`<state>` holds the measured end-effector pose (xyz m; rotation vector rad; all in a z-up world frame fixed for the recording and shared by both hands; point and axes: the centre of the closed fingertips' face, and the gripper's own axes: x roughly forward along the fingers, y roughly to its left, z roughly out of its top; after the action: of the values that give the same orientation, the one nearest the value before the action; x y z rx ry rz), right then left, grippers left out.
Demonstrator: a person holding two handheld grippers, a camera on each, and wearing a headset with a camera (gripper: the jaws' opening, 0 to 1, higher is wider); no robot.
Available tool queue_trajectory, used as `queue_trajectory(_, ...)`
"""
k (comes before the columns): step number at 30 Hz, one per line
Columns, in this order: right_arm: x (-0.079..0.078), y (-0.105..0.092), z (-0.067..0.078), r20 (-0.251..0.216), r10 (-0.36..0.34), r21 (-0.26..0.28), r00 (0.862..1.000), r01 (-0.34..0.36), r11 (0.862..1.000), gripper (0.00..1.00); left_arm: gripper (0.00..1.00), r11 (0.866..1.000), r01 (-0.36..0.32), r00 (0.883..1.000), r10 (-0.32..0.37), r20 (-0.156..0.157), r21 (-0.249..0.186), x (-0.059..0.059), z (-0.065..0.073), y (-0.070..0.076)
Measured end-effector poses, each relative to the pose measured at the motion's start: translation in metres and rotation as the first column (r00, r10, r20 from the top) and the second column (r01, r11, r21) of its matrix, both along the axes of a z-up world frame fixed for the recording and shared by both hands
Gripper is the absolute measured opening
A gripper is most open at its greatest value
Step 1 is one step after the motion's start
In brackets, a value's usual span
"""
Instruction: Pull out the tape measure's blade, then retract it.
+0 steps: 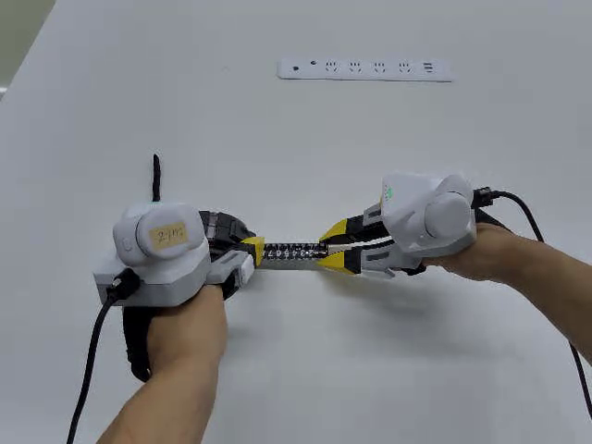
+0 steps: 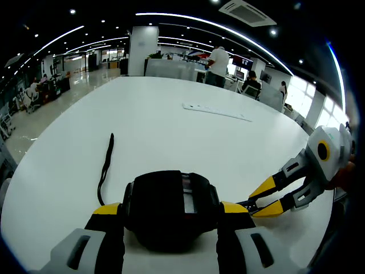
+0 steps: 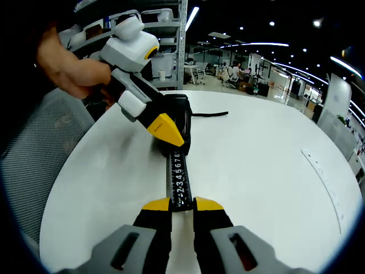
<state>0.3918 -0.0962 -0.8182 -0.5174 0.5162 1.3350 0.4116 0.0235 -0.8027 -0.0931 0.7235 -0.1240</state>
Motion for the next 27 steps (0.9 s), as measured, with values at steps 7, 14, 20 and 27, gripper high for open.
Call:
queue_trajectory(7, 0.0, 0.012, 0.0, -0.004, -0.001, 0.01, 1.0, 0.001, 1.0, 0.13, 0.62, 1.0, 0.001, 1.0, -0.001, -0.001, -0.001, 0.0, 0.0, 0.0)
queue_trajectory(14, 0.0, 0.02, 0.0, -0.005, -0.003, 0.017, 1.0, 0.003, 1.0, 0.13, 0.62, 1.0, 0.002, 1.0, -0.002, -0.003, -0.003, 0.0, 0.0, 0.001)
queue_trajectory(20, 0.001, 0.029, -0.001, 0.0, -0.004, 0.02, 1.0, 0.004, 1.0, 0.13, 0.62, 1.0, 0.002, 1.0, -0.002, -0.005, -0.005, 0.0, -0.001, 0.001)
queue_trajectory(27, 0.001, 0.036, -0.001, 0.002, -0.003, 0.021, 1.0, 0.003, 1.0, 0.13, 0.62, 1.0, 0.002, 1.0, -0.002, -0.005, -0.006, 0.0, -0.001, 0.001)
